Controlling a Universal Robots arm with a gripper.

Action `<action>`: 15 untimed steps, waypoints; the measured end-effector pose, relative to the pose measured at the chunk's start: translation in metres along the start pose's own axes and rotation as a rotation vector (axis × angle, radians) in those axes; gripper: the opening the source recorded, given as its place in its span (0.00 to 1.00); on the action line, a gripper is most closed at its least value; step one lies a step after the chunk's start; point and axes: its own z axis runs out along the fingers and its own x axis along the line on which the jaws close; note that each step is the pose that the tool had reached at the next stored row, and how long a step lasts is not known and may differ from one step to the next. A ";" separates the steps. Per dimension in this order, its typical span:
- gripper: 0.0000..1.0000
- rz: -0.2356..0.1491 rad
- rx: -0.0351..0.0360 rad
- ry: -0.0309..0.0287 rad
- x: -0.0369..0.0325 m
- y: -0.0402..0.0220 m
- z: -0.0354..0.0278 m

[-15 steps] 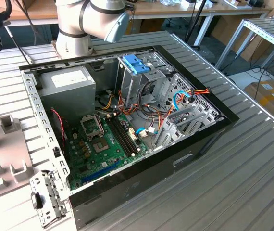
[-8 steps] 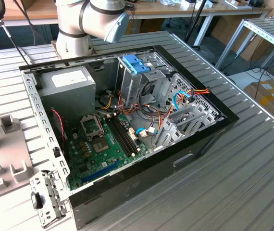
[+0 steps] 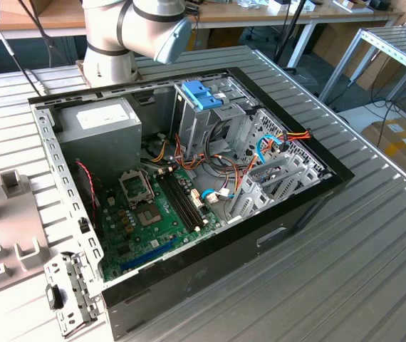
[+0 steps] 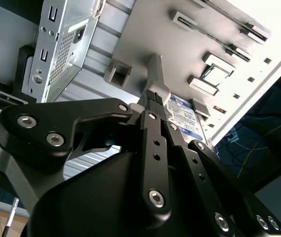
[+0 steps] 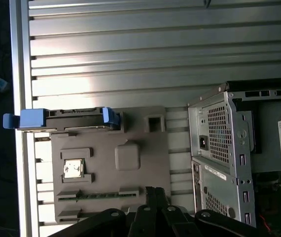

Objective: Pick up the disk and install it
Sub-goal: 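Reach for the disk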

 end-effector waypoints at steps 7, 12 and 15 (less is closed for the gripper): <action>0.11 0.000 0.0000 0.0000 0.0083 -0.0006 -0.0001; 0.11 0.000 0.0000 0.0000 0.0116 -0.0009 -0.0001; 0.11 0.000 -0.0001 0.0000 0.0136 -0.0010 -0.0001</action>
